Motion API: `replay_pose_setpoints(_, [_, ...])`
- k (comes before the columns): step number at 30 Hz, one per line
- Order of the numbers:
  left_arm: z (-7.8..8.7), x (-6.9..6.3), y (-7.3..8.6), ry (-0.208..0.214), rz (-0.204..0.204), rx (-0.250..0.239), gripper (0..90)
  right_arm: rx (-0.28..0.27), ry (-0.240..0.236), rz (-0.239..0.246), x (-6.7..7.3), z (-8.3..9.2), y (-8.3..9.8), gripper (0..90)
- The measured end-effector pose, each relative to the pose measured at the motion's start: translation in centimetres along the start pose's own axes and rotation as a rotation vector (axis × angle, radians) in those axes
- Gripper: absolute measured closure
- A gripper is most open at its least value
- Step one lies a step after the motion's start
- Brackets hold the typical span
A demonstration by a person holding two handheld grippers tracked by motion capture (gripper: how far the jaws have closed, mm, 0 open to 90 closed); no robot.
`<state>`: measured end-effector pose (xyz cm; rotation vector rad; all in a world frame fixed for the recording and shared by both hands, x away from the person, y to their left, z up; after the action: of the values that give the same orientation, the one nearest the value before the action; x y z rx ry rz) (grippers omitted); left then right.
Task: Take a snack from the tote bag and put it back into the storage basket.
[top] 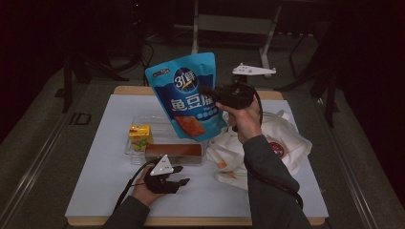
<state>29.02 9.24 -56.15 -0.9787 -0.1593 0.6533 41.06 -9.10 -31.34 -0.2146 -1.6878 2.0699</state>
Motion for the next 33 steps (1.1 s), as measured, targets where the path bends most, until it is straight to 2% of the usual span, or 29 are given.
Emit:
replay_pose_setpoints(16, [0.0,0.0,0.0,0.001,-0.003,0.001,46.6,-0.014,0.009,-0.036,0.2,-2.7,-0.1,88.4])
replay_pose_setpoints(24, [0.0,-0.1,0.0,0.002,-0.005,0.000,46.6,0.005,0.054,-0.031,-0.1,-4.2,0.5,88.3])
replay_pose_setpoints(33, [0.0,-0.1,0.0,0.003,-0.006,0.000,46.6,0.014,0.074,-0.070,-0.8,-5.4,1.7,88.3])
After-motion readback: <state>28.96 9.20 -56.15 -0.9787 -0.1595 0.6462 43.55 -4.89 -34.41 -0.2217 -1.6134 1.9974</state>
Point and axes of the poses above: each handheld gripper's, and its own axes: z roughly backward along the jaws, y roughly out of its underside, x roughly to its left, the point moved 4 cm from there along -z, roughly forward along the jaws, and after that the axes turned 6 degrees about z, right-handed, at the moved point
